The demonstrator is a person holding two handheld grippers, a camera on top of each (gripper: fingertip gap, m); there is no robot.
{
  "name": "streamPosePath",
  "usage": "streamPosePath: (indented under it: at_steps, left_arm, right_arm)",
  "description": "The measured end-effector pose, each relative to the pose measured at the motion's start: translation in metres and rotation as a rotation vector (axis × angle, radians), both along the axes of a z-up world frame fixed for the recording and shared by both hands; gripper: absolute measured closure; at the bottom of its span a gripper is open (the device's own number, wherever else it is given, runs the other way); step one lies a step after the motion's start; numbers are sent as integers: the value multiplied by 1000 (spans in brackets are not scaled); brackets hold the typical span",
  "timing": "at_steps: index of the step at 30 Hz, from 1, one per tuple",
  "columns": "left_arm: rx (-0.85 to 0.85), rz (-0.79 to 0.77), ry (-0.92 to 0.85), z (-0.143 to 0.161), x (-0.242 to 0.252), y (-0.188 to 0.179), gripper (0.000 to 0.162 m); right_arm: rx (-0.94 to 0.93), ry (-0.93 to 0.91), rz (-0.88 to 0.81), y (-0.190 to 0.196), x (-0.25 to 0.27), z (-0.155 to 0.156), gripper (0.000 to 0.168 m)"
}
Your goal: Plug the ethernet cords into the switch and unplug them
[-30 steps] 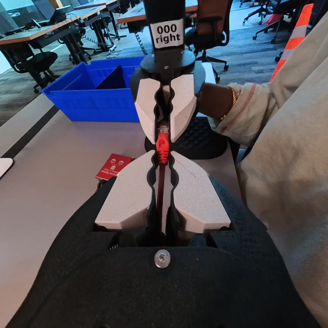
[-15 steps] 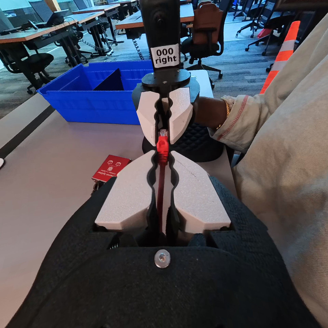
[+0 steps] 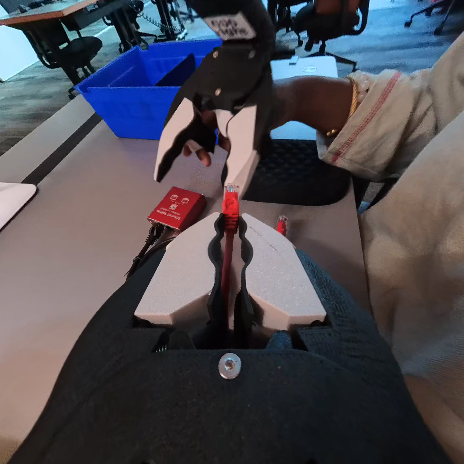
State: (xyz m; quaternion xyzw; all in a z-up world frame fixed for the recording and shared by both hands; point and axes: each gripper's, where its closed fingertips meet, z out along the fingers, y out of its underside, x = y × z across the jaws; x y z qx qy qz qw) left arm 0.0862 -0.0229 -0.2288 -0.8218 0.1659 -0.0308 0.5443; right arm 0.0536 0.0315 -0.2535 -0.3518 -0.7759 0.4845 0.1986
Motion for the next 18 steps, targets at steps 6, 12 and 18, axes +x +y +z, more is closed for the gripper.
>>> streamPosePath:
  at_steps: [6,12,18]
  left_arm:
    - [31,18,-25,4,-9,-5,151]
    - [70,29,-56,6,-13,-7,151]
    - [48,107,-23,5,-31,-9,151]
  right_arm:
    - [217,-185,-148,51,-20,-56,76]
    - [251,-272,-94,56,-30,-72,77]
    - [344,-134,26,44,-39,-72,98]
